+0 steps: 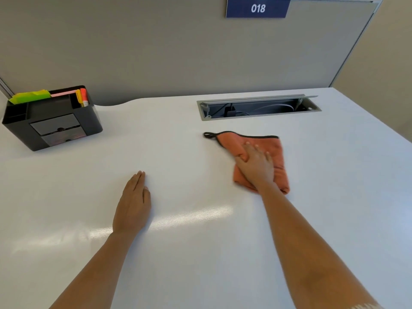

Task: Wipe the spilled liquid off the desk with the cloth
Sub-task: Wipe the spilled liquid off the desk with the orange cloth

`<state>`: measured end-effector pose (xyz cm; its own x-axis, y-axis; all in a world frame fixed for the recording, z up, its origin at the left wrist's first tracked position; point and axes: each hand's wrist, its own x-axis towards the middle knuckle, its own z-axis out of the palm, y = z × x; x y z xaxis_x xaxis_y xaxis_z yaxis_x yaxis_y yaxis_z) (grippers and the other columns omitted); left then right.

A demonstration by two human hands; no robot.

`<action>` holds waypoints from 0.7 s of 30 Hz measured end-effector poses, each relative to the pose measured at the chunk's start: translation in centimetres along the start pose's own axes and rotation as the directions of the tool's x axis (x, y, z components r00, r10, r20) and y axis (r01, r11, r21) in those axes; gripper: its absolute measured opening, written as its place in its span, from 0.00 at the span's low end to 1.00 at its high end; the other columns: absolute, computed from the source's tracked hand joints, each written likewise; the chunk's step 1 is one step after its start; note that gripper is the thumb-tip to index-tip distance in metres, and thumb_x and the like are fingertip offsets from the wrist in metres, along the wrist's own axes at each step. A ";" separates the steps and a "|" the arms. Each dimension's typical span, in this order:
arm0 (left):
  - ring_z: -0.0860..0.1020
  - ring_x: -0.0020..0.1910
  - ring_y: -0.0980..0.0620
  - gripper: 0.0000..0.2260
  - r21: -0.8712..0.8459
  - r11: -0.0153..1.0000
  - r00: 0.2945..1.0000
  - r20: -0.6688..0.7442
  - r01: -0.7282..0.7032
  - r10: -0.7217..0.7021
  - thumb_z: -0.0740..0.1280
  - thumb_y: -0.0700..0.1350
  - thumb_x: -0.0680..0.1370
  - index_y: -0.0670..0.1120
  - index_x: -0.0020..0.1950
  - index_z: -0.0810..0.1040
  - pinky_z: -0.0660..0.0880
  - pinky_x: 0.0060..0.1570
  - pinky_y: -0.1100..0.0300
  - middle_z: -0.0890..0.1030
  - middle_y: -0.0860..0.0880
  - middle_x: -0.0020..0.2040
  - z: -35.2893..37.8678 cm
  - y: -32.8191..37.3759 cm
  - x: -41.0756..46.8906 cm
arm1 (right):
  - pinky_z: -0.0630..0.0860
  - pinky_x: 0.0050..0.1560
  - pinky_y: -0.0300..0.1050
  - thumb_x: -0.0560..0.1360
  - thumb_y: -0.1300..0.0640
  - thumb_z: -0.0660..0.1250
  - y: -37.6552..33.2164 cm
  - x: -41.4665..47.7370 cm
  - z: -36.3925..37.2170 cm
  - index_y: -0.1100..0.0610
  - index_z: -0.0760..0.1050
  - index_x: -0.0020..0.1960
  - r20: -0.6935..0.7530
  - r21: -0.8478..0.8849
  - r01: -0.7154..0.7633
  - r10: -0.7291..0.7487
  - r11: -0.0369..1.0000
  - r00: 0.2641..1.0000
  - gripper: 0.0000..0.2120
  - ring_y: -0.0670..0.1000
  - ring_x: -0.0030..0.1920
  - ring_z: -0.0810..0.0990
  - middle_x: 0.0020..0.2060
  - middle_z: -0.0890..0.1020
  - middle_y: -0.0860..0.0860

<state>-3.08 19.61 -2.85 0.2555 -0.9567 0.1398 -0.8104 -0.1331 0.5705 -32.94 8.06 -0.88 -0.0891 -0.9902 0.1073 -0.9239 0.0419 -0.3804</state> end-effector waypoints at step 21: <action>0.60 0.74 0.46 0.21 0.028 0.998 0.997 0.058 -0.047 0.045 0.51 0.43 0.79 0.41 0.72 0.60 0.60 0.73 0.50 0.62 0.43 0.75 0.0 0.0 0.4 | 0.50 0.74 0.57 0.74 0.46 0.61 2.7 -13.6 -2.7 0.53 0.64 0.72 -0.136 -0.028 -0.359 0.352 0.933 0.926 0.28 0.53 0.75 0.58 0.74 0.65 0.48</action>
<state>-2.94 19.26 -2.78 0.1879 -0.9750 0.1186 -0.8362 -0.0955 0.5401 -35.20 21.97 -0.88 -0.4585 -0.8841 0.0903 -0.8403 0.3982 -0.3678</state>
